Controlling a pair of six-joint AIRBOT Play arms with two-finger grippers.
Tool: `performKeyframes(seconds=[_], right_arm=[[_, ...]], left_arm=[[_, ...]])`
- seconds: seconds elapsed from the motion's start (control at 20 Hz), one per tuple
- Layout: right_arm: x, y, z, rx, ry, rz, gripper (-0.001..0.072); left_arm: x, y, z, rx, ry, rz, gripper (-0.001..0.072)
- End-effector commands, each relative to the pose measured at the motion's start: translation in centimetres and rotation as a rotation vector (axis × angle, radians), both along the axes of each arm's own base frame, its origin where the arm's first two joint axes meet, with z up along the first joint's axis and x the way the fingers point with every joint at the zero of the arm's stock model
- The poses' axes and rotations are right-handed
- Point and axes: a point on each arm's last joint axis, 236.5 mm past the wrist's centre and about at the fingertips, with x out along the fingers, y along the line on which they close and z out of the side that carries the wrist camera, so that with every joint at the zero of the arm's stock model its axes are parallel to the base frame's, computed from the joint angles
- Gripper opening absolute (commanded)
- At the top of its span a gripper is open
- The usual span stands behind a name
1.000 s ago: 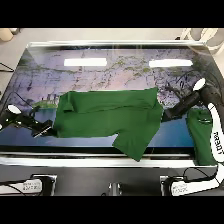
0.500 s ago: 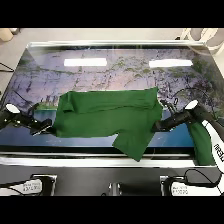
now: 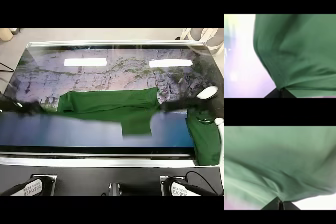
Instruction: Fold the shirts.
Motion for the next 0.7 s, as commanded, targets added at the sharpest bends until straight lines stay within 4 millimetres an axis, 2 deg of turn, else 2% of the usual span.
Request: performKeyframes(seconds=[0.0,0.05,0.1,0.15,0.2,0.25,0.3,0.4,0.55,0.65], right_arm=[[-0.5,-2.1,25.3,-0.300,-0.658,0.021,0.0017],[-3.4,-2.7,33.4,-0.399,-0.865,-0.031,0.0017],[-7.4,-3.1,40.3,-0.477,-1.049,-0.094,0.0017],[-12.2,-3.0,46.0,-0.535,-1.216,-0.155,0.0017],[-16.4,-2.8,49.4,-0.570,-1.333,-0.198,0.0016],[-19.2,-2.6,51.0,-0.591,-1.393,-0.223,0.0016],[-21.1,-2.5,51.4,-0.582,-1.408,-0.250,0.0016],[-23.0,-2.3,51.6,-0.531,-1.408,-0.279,0.0016],[-23.3,-2.2,51.4,-0.533,-1.401,-0.275,0.0016],[-22.5,-2.7,50.0,-0.564,-1.337,-0.268,0.0016]], left_arm=[[-1.2,0.1,25.8,0.190,-0.678,0.056,0.0022],[-4.2,0.0,33.4,0.263,-0.881,0.101,0.0022],[-8.5,-0.4,40.3,0.316,-1.080,0.157,0.0022],[-12.4,-1.1,45.0,0.336,-1.228,0.201,0.0021],[-16.2,-2.0,48.3,0.340,-1.353,0.228,0.0021],[-18.9,-2.8,50.0,0.347,-1.429,0.240,0.0021],[-20.8,-3.3,50.7,0.343,-1.466,0.251,0.0021],[-22.2,-3.5,50.8,0.289,-1.468,0.279,0.0021],[-22.1,-3.5,50.6,0.241,-1.450,0.297,0.0022],[-21.5,-3.4,49.8,0.243,-1.415,0.288,0.0021]])
